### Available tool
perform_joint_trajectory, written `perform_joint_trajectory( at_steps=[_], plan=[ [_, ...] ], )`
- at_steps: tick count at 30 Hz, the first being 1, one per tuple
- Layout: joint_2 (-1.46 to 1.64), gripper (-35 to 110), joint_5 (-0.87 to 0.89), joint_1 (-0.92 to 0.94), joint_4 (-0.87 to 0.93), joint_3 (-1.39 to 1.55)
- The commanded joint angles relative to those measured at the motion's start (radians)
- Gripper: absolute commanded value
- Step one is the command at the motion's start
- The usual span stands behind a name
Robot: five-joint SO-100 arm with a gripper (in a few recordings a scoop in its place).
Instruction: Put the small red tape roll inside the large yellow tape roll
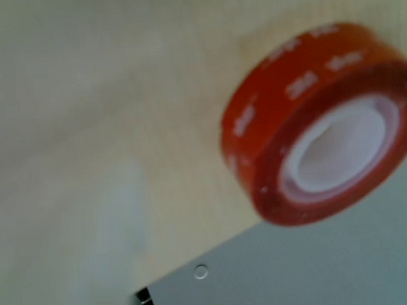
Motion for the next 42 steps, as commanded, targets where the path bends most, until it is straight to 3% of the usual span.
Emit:
perform_joint_trajectory(
  at_steps=[1, 9, 13, 27, 42],
  plan=[
    [0.006, 33, -0.003, 0.020, 0.021, -0.173],
    [-0.293, 37, -0.003, 0.038, 0.252, -0.647],
    [-0.641, 39, -0.005, 0.058, 0.500, -1.270],
    [-0.715, 39, 0.005, 0.133, 0.529, -1.281],
    [-0.710, 36, 0.003, 0.104, 0.584, -1.103]
  ],
)
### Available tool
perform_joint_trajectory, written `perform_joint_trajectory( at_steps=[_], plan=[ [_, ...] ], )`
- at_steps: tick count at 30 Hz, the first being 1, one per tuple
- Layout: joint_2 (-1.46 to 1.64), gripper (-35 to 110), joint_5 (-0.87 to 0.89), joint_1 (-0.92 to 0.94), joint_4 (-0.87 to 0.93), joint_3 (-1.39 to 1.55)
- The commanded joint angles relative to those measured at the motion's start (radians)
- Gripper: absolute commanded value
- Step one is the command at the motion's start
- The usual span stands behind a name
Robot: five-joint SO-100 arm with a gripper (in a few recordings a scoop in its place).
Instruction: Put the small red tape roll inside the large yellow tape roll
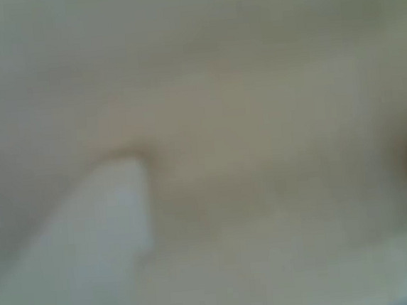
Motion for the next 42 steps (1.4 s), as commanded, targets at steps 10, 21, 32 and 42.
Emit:
perform_joint_trajectory(
  at_steps=[10, 21, 32, 42],
  plan=[
    [0.130, 0, -0.002, -0.008, 0.080, 0.152],
    [0.275, 4, -0.005, -0.031, 0.080, 0.319],
    [0.232, 25, -0.005, -0.055, 0.080, 0.344],
    [0.146, 25, -0.005, -0.043, 0.080, 0.334]
  ],
)
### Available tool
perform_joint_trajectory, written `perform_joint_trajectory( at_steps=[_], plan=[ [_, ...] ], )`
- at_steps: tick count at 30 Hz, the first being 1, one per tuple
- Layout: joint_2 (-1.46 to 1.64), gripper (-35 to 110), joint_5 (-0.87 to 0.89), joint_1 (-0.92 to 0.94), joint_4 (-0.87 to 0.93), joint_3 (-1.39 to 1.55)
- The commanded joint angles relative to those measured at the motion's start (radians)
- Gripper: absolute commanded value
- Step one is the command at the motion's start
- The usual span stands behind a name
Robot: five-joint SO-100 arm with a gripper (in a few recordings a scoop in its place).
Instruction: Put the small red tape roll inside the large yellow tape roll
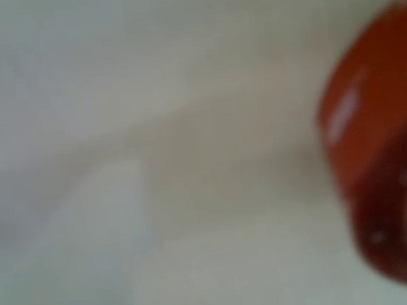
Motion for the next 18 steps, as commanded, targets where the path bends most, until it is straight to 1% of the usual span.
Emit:
perform_joint_trajectory(
  at_steps=[1, 2, 4, 5, 12, 18],
  plan=[
    [-0.063, 25, -0.009, 0.011, 0.020, 0.029],
    [-0.064, 20, -0.009, 0.011, 0.020, 0.035],
    [-0.055, 2, -0.009, 0.009, 0.020, 0.060],
    [-0.052, 0, -0.009, 0.006, 0.020, 0.072],
    [-0.011, 0, -0.009, -0.003, 0.020, 0.146],
    [0.071, 0, -0.009, -0.005, 0.020, 0.150]
  ],
)
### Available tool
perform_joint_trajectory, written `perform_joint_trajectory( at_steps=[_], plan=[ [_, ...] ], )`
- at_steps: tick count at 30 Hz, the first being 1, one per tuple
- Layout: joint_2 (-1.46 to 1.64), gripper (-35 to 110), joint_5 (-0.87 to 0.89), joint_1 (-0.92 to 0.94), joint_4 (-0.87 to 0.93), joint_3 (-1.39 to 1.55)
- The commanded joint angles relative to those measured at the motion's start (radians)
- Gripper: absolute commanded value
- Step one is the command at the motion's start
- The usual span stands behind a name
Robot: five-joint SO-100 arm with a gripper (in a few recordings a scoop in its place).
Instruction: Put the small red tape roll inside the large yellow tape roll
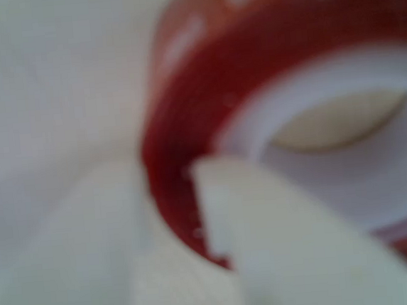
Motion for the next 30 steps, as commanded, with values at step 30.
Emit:
perform_joint_trajectory(
  at_steps=[30],
  plan=[
    [0.391, 19, -0.023, -0.034, 0.023, 0.219]
  ],
)
